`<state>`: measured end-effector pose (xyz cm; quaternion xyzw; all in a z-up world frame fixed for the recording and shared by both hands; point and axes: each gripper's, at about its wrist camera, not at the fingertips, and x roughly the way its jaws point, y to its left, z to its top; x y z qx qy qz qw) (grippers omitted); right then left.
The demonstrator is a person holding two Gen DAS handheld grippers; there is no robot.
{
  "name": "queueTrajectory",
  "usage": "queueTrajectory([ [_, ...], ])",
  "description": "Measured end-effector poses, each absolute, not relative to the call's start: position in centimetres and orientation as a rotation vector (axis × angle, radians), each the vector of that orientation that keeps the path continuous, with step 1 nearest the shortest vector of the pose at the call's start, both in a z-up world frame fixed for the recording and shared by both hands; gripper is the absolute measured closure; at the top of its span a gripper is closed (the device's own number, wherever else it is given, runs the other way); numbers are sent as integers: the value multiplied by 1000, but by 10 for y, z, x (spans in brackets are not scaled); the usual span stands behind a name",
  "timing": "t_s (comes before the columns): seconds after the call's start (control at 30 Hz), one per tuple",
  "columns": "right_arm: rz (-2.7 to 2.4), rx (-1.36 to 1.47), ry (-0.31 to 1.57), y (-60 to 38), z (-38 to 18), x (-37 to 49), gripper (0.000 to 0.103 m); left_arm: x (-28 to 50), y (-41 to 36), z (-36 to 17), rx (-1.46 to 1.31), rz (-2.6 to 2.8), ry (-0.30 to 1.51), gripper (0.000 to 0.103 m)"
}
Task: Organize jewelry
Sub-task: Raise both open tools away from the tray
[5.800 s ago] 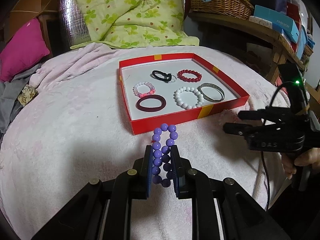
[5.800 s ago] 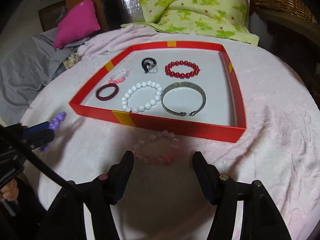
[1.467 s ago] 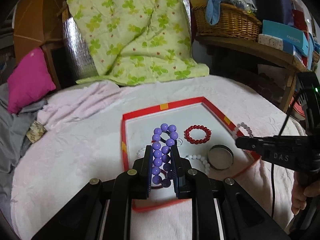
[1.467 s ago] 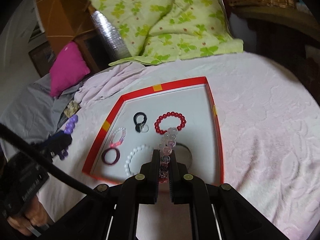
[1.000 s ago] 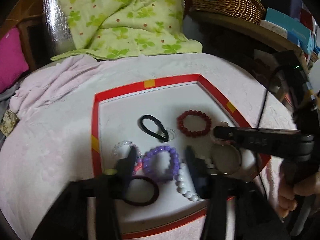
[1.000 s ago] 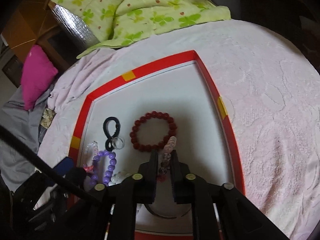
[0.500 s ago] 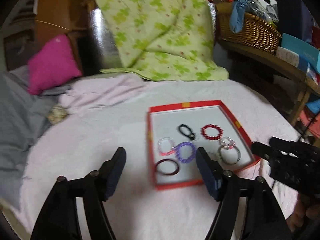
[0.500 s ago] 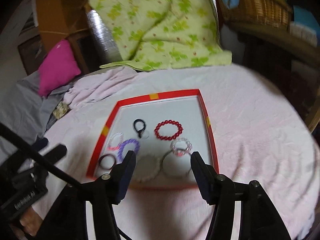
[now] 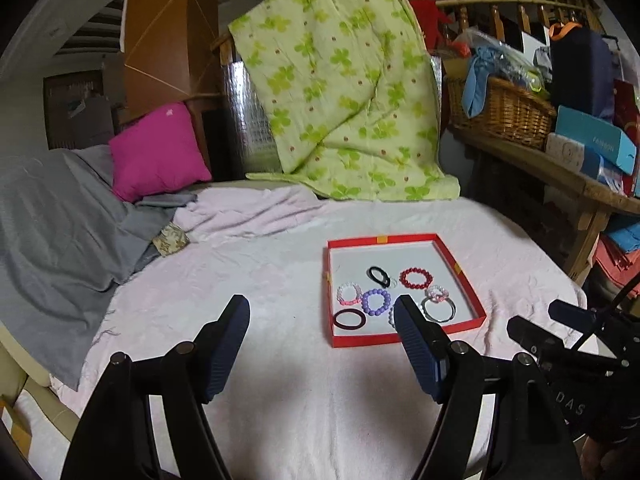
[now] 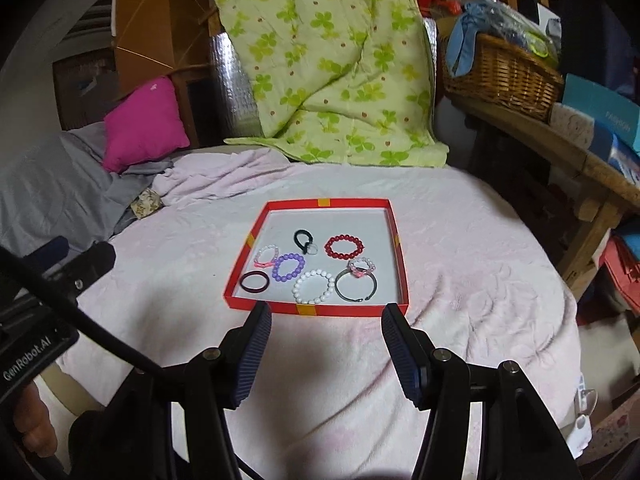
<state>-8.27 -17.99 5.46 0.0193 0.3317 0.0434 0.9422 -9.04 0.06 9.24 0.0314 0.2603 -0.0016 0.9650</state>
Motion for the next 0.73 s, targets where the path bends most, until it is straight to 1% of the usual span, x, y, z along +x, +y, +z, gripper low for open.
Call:
queueTrajectory([
  [0.27,85,13,639,-174,67,-104,41,-109,3,112,53,-6,494,28],
  [0.6,85,16,638,-174,64,-99,41,-110,3,119,30,-24,469,27],
  [0.73,73,34,638,-182,62,-95,41,-104,-2,116,67,-23,460,27],
])
